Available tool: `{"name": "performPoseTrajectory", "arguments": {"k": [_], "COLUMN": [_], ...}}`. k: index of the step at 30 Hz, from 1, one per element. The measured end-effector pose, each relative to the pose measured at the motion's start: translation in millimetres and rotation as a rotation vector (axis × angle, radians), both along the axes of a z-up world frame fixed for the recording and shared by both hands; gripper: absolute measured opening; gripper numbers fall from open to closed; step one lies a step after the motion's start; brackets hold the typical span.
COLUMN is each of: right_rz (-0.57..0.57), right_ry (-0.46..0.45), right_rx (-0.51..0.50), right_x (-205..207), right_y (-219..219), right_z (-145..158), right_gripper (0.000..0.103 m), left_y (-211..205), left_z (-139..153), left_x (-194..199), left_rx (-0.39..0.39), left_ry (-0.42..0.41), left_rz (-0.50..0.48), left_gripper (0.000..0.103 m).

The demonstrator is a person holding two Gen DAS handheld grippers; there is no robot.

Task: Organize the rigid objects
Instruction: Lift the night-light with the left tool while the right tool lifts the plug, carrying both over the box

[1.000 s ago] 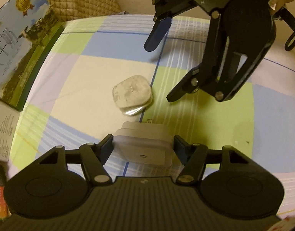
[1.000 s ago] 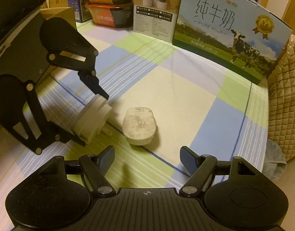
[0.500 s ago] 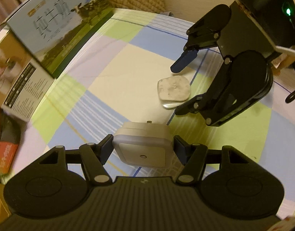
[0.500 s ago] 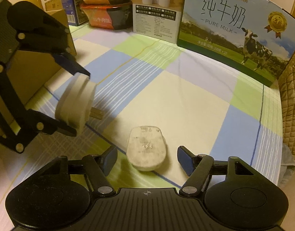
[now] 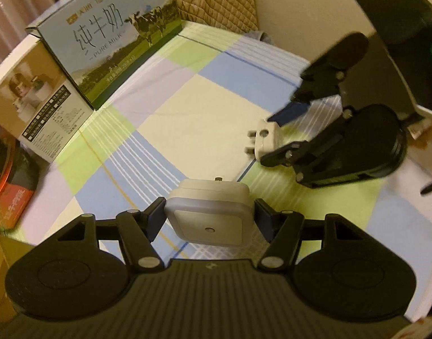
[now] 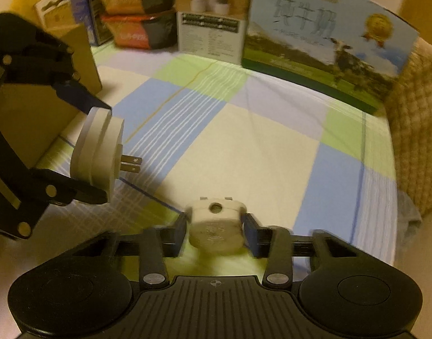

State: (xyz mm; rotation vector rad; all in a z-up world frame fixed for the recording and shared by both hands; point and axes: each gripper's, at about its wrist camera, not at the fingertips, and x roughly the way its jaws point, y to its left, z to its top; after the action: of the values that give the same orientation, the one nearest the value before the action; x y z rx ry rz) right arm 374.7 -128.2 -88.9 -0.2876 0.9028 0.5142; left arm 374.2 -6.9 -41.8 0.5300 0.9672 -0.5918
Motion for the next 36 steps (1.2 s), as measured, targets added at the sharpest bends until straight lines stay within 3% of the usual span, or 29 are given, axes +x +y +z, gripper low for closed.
{"name": "performPoseTrajectory", "arguments": {"k": [17, 26, 36], "right_rz": [-0.118, -0.096, -0.039], "right_ry": [-0.024, -0.059, -0.086], "right_rx": [0.091, 0.111, 0.137], "right_x": [-110.4, -160.6, -189.3], "right_y": [-15.5, -6.2, 22.1], "right_z": [67.9, 105.0, 135.8], "right_gripper": [0.036, 0.036, 0.036], "left_y": [5.9, 22.0, 49.6], "left_z": [64.6, 100.4, 129.4], "left_x": [-110.6, -158.6, -192.7], "left_rx": [-0.095, -0.113, -0.11], "left_ry": [-0.054, -0.098, -0.138], "left_rz": [0.123, 0.193, 0.249], "left_gripper": [0.062, 0.062, 0.062]}}
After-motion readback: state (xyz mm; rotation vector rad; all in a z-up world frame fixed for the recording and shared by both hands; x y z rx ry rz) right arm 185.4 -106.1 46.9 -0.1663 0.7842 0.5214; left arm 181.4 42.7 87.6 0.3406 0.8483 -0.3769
